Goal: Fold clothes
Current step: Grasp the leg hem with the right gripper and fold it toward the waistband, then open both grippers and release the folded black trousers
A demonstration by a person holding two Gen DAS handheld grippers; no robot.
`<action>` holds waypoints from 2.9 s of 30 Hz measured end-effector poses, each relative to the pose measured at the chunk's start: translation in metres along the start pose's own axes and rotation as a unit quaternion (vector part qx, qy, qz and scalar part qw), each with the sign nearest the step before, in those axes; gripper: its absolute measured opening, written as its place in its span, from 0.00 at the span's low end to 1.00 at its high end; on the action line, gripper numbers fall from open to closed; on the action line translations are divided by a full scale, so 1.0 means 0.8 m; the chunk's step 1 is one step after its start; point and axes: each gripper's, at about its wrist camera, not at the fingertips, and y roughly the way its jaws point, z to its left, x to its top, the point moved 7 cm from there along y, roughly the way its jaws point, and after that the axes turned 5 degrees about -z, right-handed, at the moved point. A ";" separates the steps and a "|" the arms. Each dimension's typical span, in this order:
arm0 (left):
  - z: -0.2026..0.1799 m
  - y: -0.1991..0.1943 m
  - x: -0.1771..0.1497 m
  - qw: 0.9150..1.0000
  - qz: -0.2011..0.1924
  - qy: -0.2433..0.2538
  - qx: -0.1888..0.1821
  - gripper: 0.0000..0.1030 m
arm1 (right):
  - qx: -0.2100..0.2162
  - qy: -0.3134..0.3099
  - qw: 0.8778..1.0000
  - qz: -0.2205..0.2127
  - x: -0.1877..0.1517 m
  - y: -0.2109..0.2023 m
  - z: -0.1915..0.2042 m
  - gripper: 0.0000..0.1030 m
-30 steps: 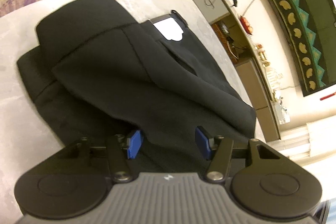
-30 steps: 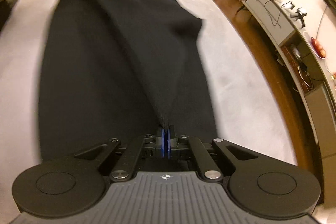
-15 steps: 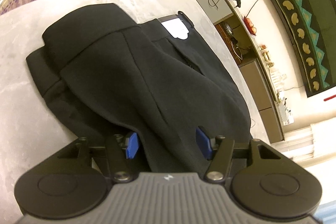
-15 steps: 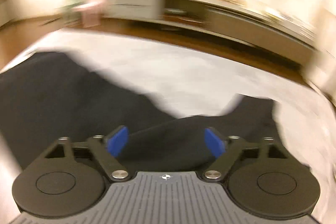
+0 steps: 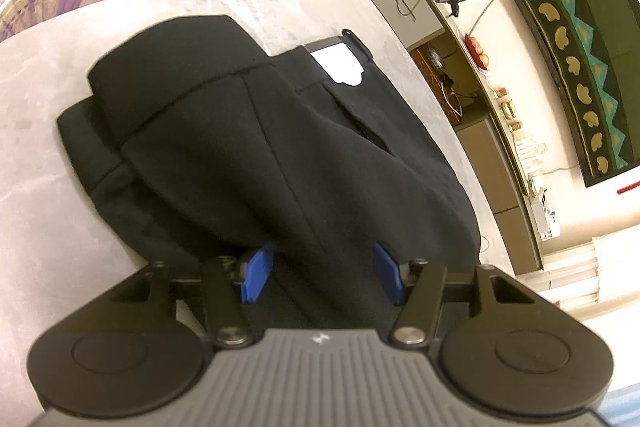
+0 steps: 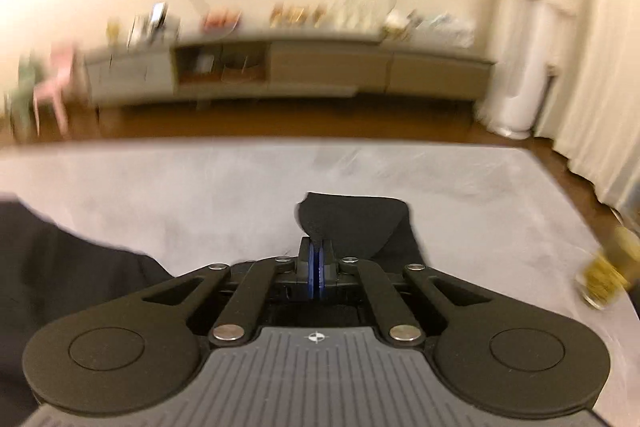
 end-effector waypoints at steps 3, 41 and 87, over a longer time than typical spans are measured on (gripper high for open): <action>-0.002 -0.002 -0.002 1.000 -0.001 0.006 0.005 0.55 | -0.023 0.034 0.999 0.024 -0.074 -0.037 -0.036 0.01; 0.072 -0.064 0.042 0.990 -0.087 -0.115 0.002 0.58 | -0.083 0.104 0.989 0.071 -0.164 -0.031 -0.113 0.66; 0.044 -0.033 0.031 0.998 -0.050 -0.007 0.037 0.22 | -0.104 0.241 0.964 0.040 -0.198 -0.073 -0.210 0.17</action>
